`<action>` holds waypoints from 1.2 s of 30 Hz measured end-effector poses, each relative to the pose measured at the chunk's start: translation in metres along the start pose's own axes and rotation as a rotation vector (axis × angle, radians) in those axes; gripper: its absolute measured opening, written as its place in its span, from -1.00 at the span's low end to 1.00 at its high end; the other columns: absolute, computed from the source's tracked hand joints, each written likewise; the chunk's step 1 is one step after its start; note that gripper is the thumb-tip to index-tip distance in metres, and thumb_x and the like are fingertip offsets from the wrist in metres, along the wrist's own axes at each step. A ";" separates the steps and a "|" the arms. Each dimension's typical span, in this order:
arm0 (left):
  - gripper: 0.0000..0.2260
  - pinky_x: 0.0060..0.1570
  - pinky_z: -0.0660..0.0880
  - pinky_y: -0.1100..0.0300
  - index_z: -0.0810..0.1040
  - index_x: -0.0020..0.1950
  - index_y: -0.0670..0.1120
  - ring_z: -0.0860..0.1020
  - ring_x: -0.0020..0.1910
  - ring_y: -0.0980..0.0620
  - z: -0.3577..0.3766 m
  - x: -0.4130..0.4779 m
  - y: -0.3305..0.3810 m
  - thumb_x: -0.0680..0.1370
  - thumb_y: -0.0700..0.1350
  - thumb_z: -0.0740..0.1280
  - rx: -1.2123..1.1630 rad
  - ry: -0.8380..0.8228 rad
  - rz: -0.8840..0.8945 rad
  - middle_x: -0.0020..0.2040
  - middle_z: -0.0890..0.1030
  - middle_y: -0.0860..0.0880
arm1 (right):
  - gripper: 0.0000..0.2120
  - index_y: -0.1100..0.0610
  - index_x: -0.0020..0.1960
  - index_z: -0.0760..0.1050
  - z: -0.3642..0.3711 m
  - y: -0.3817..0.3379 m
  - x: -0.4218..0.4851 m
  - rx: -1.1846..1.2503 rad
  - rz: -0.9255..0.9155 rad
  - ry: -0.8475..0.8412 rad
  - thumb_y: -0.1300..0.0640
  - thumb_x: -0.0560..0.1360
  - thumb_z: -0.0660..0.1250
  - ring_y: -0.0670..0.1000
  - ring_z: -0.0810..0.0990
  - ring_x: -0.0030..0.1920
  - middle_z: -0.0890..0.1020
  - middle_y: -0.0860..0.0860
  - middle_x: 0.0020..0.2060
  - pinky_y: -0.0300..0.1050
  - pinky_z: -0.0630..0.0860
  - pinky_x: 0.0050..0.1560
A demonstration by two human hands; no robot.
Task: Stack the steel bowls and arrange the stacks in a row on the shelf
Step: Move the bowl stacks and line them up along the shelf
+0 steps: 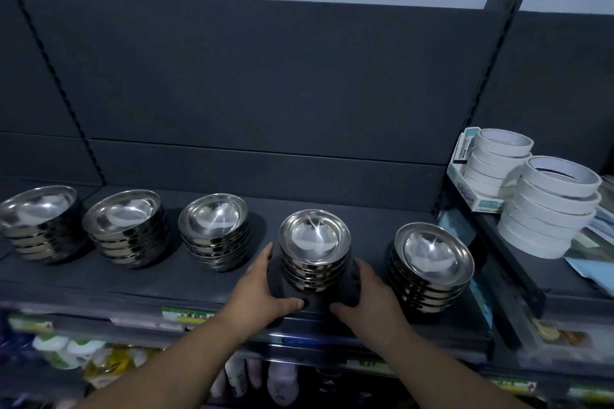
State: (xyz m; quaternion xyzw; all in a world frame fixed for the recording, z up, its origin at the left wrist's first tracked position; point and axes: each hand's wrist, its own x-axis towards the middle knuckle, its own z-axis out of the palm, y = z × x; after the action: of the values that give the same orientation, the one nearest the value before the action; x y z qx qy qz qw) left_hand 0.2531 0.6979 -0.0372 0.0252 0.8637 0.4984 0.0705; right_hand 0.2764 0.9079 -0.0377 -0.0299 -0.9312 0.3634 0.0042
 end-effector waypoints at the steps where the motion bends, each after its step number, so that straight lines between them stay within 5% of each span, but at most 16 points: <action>1: 0.09 0.43 0.29 0.07 0.03 0.56 0.08 0.27 0.44 0.07 -0.002 -0.006 -0.002 0.18 0.09 0.60 0.029 0.010 -0.020 0.50 0.26 0.05 | -0.20 0.09 0.48 0.23 0.000 0.000 -0.004 -0.016 -0.002 0.008 0.03 0.35 0.52 -0.01 0.45 0.32 0.46 0.03 0.33 -0.20 0.35 0.34; 5: -0.09 0.40 0.30 0.14 0.16 0.52 0.01 0.31 0.42 0.02 -0.014 -0.029 -0.006 0.30 0.09 0.56 0.148 0.082 -0.040 0.48 0.28 -0.04 | -0.59 0.02 0.16 0.49 0.002 -0.010 -0.020 -0.083 -0.085 0.027 -0.01 0.36 0.49 -0.10 0.53 0.03 0.53 -0.07 0.01 -0.25 0.45 0.16; 8: -0.16 0.35 0.29 0.23 0.23 0.49 -0.01 0.35 0.40 0.01 -0.027 -0.041 -0.008 0.32 0.10 0.55 0.222 0.146 -0.056 0.44 0.33 -0.05 | -0.70 0.00 0.08 0.56 0.009 -0.024 -0.028 -0.050 -0.125 -0.017 0.00 0.37 0.48 -0.15 0.54 -0.07 0.56 -0.08 -0.06 -0.33 0.45 0.05; 15: -0.25 0.29 0.31 0.20 0.26 0.47 -0.07 0.37 0.38 -0.04 -0.079 -0.041 -0.025 0.37 0.04 0.52 0.305 0.272 -0.117 0.42 0.36 -0.08 | -0.45 0.03 0.34 0.45 0.035 -0.066 -0.025 0.040 -0.174 -0.135 0.00 0.38 0.49 -0.10 0.53 0.19 0.57 -0.04 0.19 -0.23 0.46 0.24; 26: 0.02 0.42 0.23 0.17 0.00 0.56 -0.12 0.24 0.48 -0.04 -0.140 0.014 -0.061 0.32 0.07 0.55 0.218 0.145 -0.085 0.53 0.21 -0.07 | -0.26 0.09 0.46 0.25 0.087 -0.133 0.020 0.079 -0.068 -0.114 0.03 0.39 0.51 -0.06 0.48 0.28 0.50 0.02 0.33 -0.32 0.37 0.21; 36: -0.13 0.13 0.36 0.30 0.19 0.44 0.08 0.48 0.18 0.14 -0.151 0.053 -0.076 0.25 -0.08 0.59 0.077 -0.018 0.108 0.18 0.53 0.14 | -0.14 0.03 0.48 0.21 0.110 -0.150 0.055 0.120 0.067 -0.011 0.14 0.29 0.56 -0.02 0.52 0.28 0.54 -0.02 0.29 -0.29 0.39 0.21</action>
State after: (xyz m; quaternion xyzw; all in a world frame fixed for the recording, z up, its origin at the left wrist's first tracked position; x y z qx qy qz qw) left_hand 0.1802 0.5367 -0.0333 0.0788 0.8790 0.4677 0.0500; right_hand 0.2105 0.7267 -0.0183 -0.0589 -0.9062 0.4187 -0.0114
